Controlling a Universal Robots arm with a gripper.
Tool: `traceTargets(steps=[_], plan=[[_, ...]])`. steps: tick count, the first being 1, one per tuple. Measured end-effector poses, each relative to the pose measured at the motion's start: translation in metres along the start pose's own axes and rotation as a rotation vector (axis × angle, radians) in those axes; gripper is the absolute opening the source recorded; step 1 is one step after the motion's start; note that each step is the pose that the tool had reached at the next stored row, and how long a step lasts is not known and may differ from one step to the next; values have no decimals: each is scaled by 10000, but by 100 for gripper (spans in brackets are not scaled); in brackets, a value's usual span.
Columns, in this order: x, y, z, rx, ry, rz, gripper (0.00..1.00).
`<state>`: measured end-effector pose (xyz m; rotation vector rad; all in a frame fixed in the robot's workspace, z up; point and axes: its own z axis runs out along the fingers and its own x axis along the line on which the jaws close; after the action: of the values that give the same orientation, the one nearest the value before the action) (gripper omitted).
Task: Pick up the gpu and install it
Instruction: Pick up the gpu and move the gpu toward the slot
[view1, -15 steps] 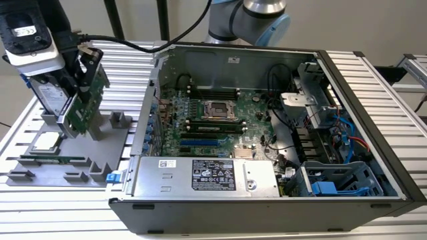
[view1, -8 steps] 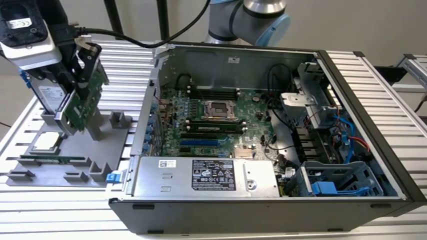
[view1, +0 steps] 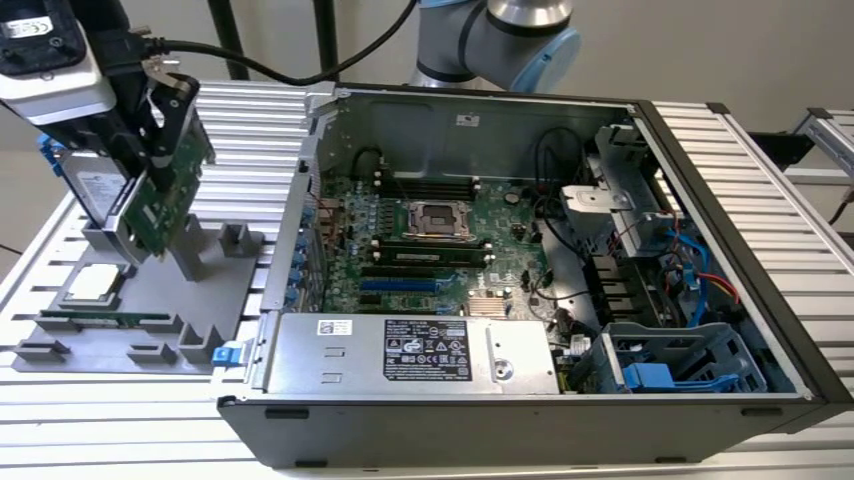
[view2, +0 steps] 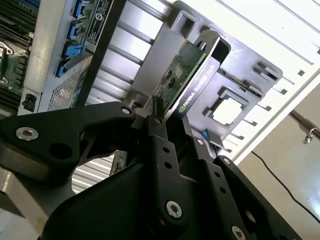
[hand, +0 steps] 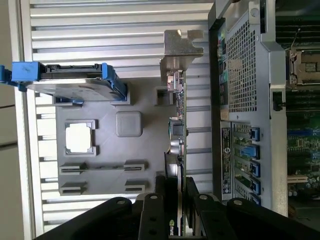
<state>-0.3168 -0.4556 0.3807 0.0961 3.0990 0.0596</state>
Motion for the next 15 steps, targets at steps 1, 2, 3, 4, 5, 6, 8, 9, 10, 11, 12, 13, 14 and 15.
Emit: traceTargets(steps=[1,2,3,4,5,6,8,9,10,11,12,13,14,15], plan=[[0,1,-10,0,0,0,0],[-1,1,-20,0,0,0,0],[-1,1,-31,0,0,0,0],[-2,2,-42,0,0,0,0],[-2,2,-54,0,0,0,0],[-2,3,-65,0,0,0,0],[-3,4,-89,0,0,0,0],[-4,4,-102,0,0,0,0],[-4,5,-113,-1,-1,0,0],[-5,5,-125,-1,-1,0,0],[-5,6,-137,0,0,0,0],[-6,6,-148,-1,-1,0,0],[-6,6,-160,0,0,0,0],[-7,7,-172,-1,-1,0,0]])
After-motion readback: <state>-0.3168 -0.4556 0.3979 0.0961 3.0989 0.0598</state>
